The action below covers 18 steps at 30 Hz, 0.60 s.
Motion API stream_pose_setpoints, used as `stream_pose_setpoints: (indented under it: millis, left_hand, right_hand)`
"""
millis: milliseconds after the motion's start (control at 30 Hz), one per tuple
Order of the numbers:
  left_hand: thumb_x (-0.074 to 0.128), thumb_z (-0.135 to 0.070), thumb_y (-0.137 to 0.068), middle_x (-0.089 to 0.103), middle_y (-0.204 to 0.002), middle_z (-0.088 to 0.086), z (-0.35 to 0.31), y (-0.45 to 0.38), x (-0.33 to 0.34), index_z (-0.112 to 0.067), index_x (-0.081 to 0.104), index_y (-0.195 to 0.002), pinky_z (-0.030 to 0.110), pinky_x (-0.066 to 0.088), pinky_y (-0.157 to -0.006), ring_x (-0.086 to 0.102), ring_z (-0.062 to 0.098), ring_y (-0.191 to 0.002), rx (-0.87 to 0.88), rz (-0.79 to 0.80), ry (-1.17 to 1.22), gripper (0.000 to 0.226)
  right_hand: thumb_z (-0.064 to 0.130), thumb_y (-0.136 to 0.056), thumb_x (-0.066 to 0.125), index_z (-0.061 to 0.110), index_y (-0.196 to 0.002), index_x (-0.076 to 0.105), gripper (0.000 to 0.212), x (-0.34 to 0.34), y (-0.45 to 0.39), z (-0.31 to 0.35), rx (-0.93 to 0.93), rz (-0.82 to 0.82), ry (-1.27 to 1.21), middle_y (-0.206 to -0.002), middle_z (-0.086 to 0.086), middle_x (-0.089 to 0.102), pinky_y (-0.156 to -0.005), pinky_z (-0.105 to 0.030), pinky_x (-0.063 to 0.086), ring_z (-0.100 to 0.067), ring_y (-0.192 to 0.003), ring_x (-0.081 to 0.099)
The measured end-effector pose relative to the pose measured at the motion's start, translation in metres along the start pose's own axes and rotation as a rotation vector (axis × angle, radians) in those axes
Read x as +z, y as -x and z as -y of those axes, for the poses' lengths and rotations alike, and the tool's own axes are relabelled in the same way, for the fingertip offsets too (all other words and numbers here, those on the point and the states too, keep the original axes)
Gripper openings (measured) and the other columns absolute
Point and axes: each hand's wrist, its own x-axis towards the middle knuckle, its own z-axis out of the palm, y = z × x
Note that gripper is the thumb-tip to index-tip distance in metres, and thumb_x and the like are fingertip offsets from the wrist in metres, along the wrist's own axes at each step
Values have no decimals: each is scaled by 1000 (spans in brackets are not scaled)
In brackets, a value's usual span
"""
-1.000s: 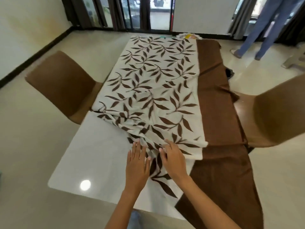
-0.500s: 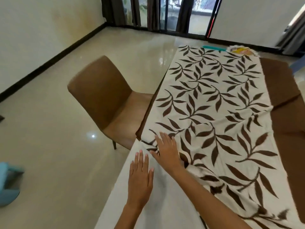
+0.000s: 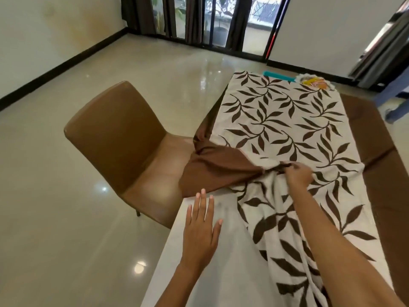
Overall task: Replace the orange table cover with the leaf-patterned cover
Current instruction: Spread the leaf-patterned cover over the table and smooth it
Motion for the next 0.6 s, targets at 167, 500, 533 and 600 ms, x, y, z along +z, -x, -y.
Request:
stream_pose_setpoints:
  millis: [167, 500, 533, 600]
  left_hand:
    - [26, -47, -100, 18, -158, 6, -14, -22, 19, -19, 25, -150, 34, -2, -118, 7, 19, -146, 12, 60, -1, 58]
    - [23, -51, -99, 19, -157, 6, -9, -10, 36, -17, 28, -149, 33, -4, -118, 10, 20, -145, -17, 101, 22, 61]
    - [23, -52, -99, 18, -158, 6, -7, -8, 35, -18, 26, -149, 33, -4, -118, 10, 20, -145, -25, 96, 26, 61]
    - [23, -52, -99, 14, -158, 4, -4, -7, 34, -19, 22, -150, 34, -4, -118, 8, 21, -145, -37, 85, 28, 61]
  right_hand:
    - [10, -85, 64, 9, -120, 56, 36, -6, 15, -23, -242, -149, 252, -122, -8, 58, -97, -38, 40, -25, -111, 54]
    - [17, -67, 84, 13, -66, 69, 15, 35, 95, -74, -829, 87, 649, -114, -10, 65, -101, -49, 36, -27, -110, 58]
    - [14, -68, 83, 14, -66, 69, 14, 34, 93, -71, -789, 63, 623, -114, -9, 65, -103, -49, 33, -26, -112, 58]
    - [21, -69, 82, 14, -71, 70, 14, 32, 91, -68, -743, 58, 613, -118, -9, 64, -105, -49, 28, -27, -115, 56]
